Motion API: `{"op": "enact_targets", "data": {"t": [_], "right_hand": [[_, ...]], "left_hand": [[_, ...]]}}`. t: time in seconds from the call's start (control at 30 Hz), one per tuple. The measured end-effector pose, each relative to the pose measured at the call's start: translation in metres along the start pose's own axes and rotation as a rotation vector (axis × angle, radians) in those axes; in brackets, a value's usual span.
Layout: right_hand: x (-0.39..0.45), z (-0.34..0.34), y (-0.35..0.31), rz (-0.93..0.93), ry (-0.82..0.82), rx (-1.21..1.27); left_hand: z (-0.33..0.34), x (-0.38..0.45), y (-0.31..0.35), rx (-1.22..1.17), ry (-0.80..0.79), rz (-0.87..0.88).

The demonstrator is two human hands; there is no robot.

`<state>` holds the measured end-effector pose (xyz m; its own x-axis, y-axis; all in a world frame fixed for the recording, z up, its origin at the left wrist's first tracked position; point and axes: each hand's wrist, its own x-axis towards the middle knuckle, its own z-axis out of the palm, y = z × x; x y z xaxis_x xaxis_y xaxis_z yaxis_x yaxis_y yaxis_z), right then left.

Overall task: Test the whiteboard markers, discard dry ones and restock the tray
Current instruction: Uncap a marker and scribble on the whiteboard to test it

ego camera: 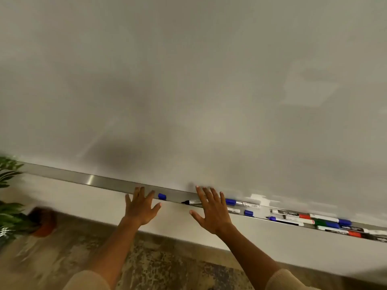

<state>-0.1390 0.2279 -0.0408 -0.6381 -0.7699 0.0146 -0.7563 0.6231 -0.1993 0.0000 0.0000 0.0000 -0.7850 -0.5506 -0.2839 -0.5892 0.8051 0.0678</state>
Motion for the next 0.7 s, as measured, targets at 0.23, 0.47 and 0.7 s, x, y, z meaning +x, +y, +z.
{"op": "enact_targets", "data": {"t": [0.23,0.47,0.7], "right_hand": [[0.02,0.005,0.002,-0.011,-0.193,-0.053],[0.04,0.027,0.004,-0.049,-0.215,-0.134],[0.057,0.036,-0.001,-0.025,-0.225,-0.201]], "left_hand": [[0.019,0.038,0.005,0.021,-0.027,0.073],[0.031,0.067,-0.001,-0.034,0.058,0.109],[0.044,0.089,-0.004,-0.057,0.113,0.118]]}}
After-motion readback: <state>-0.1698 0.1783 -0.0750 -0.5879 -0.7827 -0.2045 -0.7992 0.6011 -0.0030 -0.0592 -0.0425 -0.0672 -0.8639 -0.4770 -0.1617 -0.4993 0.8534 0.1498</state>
